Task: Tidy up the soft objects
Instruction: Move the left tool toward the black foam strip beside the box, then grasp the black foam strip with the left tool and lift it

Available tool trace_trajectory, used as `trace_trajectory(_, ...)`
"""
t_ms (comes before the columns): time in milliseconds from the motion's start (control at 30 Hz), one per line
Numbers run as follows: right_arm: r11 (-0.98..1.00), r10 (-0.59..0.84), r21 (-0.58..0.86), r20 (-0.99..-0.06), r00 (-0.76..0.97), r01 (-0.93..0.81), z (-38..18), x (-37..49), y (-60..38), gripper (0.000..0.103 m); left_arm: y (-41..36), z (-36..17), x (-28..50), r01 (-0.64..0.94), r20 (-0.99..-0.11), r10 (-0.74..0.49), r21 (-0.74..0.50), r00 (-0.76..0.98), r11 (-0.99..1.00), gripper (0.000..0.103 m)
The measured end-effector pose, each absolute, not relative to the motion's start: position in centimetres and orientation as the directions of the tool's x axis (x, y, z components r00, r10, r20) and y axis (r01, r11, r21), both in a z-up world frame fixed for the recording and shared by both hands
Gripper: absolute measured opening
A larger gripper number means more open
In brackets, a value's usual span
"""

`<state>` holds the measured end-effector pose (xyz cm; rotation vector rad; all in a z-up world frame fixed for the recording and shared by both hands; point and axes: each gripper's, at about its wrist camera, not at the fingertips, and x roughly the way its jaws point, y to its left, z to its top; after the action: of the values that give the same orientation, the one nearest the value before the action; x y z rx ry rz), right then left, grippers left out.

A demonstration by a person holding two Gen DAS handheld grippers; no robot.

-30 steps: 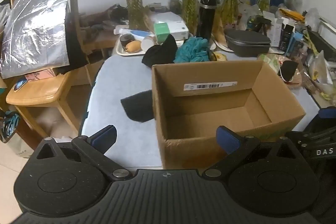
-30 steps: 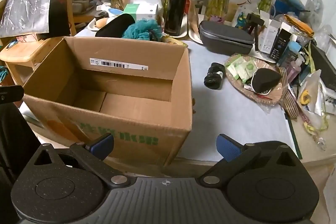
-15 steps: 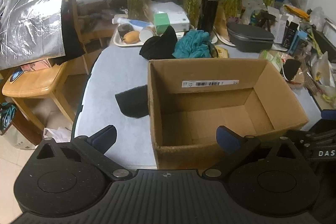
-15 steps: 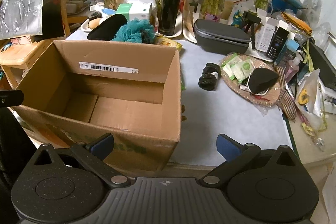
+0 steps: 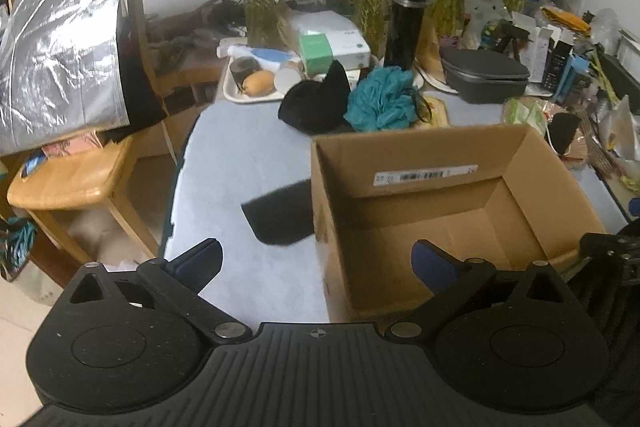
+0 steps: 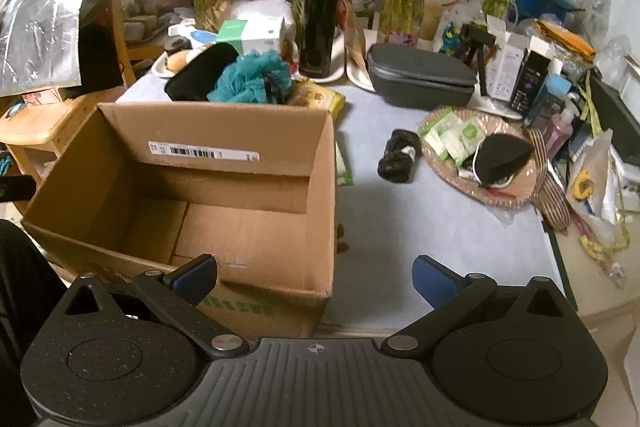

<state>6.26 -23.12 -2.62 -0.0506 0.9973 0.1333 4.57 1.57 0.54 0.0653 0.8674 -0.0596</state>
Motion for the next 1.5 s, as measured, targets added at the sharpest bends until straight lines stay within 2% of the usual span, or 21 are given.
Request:
trace_trajectory(167,0.991,0.086,0.015,-0.83,0.55,-0.131,-1.8,7.0,-23.5,0.103,2.5,1.7,5.6,0.087,-0.751,-0.037,0.028,0.659,0.996,0.103)
trace_trajectory(433,0.99,0.075,-0.007,-0.816,0.574,-0.14,-1.1,8.4,-24.0,0.103,3.2,2.5,6.6,0.133,-0.7,-0.025,0.1,0.713,0.986,0.103)
trace_trajectory(700,0.991,0.081,0.001,-0.807,0.585,-0.135,-1.1,9.7,-25.4,0.103,6.2,2.2,8.3,0.228,-0.654,-0.129,0.068,0.745,0.971,0.103)
trace_trajectory(900,0.993,0.091,0.033,-0.812,0.577,-0.11,-1.8,10.3,-26.7,0.103,8.6,-0.6,11.0,0.39,-0.692,-0.266,0.025,0.672,0.921,0.103)
trace_trajectory(1033,0.994,0.088,0.036,-0.809,0.582,-0.1,-2.3,10.7,-27.3,0.103,9.1,-2.7,12.6,0.472,-0.717,-0.272,0.09,0.642,0.877,0.103)
trace_trajectory(1300,0.997,0.075,0.039,-0.796,0.601,-0.072,-3.7,11.5,-28.1,0.103,9.0,-8.4,15.9,0.623,-0.808,-0.294,0.111,0.51,0.775,0.102)
trace_trajectory(1400,0.997,0.073,0.045,-0.794,0.603,-0.061,-4.0,11.9,-28.7,0.103,8.7,-10.3,17.1,0.666,-0.841,-0.31,0.078,0.444,0.742,0.085)
trace_trajectory(1500,0.997,0.078,0.051,-0.795,0.602,-0.062,-4.2,12.2,-29.1,0.103,7.8,-11.8,17.8,0.713,-0.862,-0.31,0.081,0.401,0.697,0.083)
